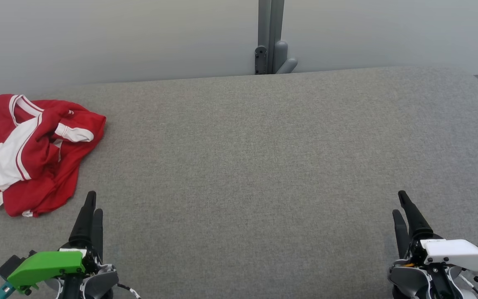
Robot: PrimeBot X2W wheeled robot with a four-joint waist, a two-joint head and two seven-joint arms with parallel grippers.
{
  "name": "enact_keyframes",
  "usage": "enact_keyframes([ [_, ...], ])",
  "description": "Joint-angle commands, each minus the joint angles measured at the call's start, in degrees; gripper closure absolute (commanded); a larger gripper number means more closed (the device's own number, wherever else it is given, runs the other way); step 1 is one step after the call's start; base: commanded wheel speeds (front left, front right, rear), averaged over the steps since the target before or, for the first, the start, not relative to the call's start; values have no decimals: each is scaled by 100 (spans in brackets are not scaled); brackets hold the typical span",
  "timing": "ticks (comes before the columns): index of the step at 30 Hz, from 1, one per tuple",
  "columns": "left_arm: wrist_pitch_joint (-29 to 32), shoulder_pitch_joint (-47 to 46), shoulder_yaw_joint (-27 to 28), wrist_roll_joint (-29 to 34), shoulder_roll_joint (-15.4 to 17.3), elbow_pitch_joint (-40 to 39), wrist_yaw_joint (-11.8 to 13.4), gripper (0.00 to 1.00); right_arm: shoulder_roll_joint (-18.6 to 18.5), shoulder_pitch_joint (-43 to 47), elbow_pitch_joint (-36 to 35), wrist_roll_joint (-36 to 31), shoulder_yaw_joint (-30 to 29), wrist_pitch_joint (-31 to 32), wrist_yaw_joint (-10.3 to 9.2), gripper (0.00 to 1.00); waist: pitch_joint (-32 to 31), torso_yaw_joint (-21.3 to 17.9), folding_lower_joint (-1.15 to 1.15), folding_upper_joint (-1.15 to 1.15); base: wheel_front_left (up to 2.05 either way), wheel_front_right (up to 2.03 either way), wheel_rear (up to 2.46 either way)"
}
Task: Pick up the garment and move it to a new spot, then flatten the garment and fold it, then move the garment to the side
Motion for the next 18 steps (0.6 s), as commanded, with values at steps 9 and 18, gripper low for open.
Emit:
enact_keyframes([
  [9,-322,30,-175,535,37,-332,105,0,-33,-57,-207,-642,18,-232,2,0,3,-1,0,0,0,0,0],
  [18,-576,122,-354,1468,42,-672,357,0,-38,-7,-501,-1607,32,-405,2,0,3,7,0,0,0,0,0],
])
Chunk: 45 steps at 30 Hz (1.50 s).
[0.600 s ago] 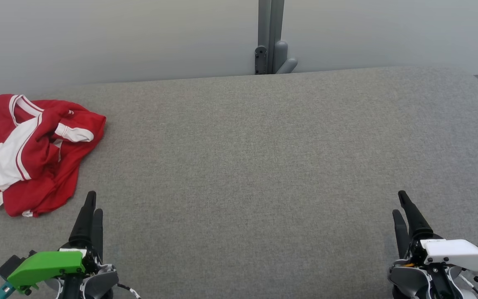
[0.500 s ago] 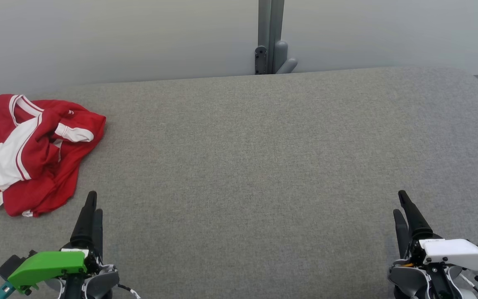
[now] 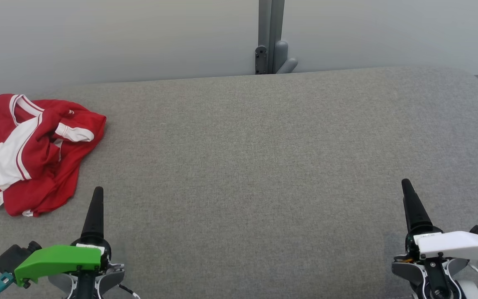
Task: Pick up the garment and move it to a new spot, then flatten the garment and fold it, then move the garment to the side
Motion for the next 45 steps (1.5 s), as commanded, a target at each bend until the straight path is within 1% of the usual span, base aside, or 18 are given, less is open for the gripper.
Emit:
enact_keyframes([
  [1,-75,-10,-51,264,37,-173,54,0,-35,-4,-156,-236,16,-64,1,0,-1,3,0,0,0,0,0],
  [12,-352,106,-225,1738,43,-453,261,0,-39,62,-435,-1504,119,-256,1,0,-21,9,0,0,0,0,0],
  [22,-578,244,-337,3010,49,-470,327,0,-43,147,-585,-2607,265,-405,2,0,-48,3,0,0,0,0,0],
  [23,-578,244,-337,3010,49,-470,327,0,-43,147,-585,-2607,265,-405,2,0,-48,3,0,0,0,0,0],
  [39,-914,474,-420,4682,59,-503,423,0,-49,223,-568,-4057,491,-634,2,0,-77,0,0,0,0,0,0],
  [45,-1020,546,-453,5114,61,-540,443,0,-50,246,-549,-4469,545,-706,2,0,-80,3,0,0,0,0,0],
])
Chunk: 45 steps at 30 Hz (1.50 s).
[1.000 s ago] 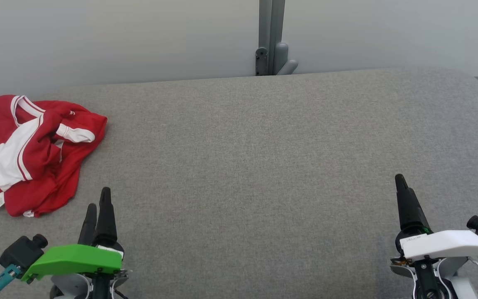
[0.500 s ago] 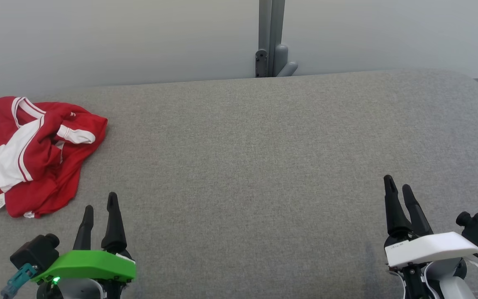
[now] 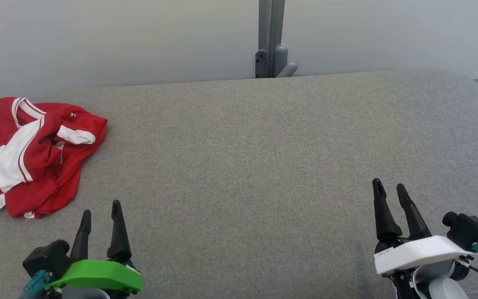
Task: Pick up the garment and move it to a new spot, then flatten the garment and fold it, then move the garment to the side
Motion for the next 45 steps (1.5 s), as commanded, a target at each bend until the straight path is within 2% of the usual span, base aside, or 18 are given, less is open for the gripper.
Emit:
enact_keyframes([
  [1,-63,17,-15,171,45,-74,29,0,-36,24,-29,-165,22,-55,3,0,0,2,0,0,0,0,0],
  [20,-366,204,-30,1166,51,-72,-9,0,-41,60,100,-1203,107,-255,3,0,-15,4,0,0,0,0,0],
  [45,-676,349,16,1927,54,92,-126,0,-43,78,63,-2171,103,-476,3,0,-34,3,0,0,0,0,0],
])
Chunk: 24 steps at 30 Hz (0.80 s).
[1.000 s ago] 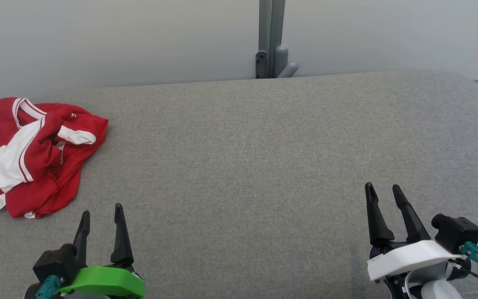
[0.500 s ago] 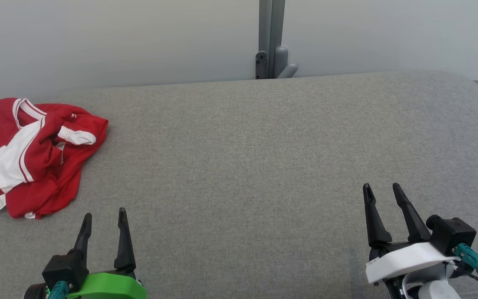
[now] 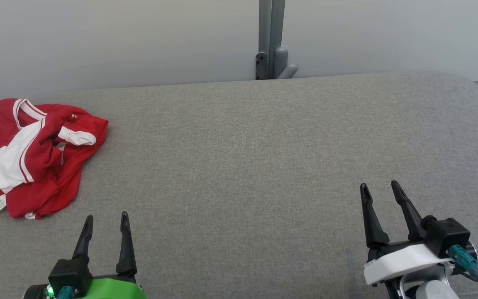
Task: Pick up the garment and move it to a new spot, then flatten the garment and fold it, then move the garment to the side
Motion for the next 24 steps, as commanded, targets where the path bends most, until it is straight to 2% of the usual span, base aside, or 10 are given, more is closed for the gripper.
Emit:
enact_keyframes([
  [1,-47,89,1,146,38,-7,5,0,-29,55,-27,-147,3,-54,2,0,0,2,0,0,0,0,0],
  [7,-126,104,10,298,39,14,22,0,-30,47,-1,-353,13,-101,1,0,0,6,0,0,0,0,0],
  [24,-103,47,21,46,38,58,-26,0,-28,7,57,-276,-21,-93,1,0,12,13,0,0,0,0,0],
])
